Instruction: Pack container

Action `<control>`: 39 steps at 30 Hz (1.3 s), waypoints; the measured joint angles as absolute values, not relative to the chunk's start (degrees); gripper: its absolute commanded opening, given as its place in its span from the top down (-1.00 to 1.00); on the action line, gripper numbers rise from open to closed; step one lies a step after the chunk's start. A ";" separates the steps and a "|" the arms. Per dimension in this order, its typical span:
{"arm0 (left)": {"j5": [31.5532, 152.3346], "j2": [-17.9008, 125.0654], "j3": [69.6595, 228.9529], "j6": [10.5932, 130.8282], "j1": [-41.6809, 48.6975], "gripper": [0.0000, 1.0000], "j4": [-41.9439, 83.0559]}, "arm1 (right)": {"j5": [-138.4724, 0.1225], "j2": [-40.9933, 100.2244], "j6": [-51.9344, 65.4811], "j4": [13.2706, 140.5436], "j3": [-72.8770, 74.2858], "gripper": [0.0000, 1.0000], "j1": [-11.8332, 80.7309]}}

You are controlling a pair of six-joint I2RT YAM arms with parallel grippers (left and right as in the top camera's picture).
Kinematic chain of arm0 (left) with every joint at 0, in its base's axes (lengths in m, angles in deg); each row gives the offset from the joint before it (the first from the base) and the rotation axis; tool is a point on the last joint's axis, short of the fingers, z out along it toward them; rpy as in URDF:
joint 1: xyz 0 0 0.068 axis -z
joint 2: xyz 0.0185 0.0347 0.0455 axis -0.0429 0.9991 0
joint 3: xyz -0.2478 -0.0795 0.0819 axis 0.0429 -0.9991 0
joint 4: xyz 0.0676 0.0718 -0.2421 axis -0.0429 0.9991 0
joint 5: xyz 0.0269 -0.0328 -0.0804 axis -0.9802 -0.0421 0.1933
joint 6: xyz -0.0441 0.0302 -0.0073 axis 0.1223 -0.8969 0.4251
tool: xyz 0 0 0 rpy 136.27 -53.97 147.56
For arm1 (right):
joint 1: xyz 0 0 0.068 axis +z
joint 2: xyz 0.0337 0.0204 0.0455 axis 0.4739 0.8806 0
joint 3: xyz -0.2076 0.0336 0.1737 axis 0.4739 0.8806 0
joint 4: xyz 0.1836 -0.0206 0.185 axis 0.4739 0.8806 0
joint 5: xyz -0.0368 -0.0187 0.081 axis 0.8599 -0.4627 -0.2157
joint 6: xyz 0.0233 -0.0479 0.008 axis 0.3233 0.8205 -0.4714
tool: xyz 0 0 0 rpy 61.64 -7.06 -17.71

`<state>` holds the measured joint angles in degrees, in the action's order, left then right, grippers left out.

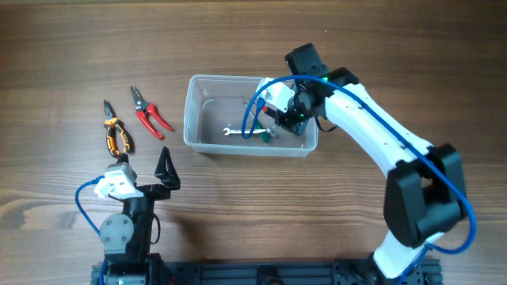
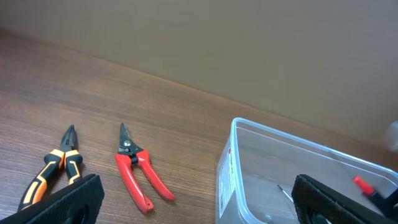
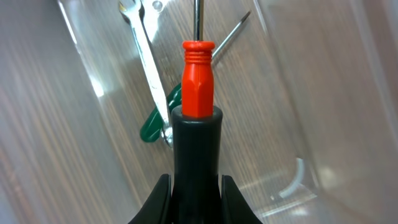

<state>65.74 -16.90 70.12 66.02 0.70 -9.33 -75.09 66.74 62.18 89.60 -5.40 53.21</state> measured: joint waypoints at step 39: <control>65.74 -16.90 70.12 66.02 0.70 -1.00 -9.33 | -55.33 63.70 31.34 97.64 -31.72 -0.99 54.24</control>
<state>65.74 -16.90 70.12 66.02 0.70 -9.33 -55.33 63.70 31.34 97.64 -31.72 54.24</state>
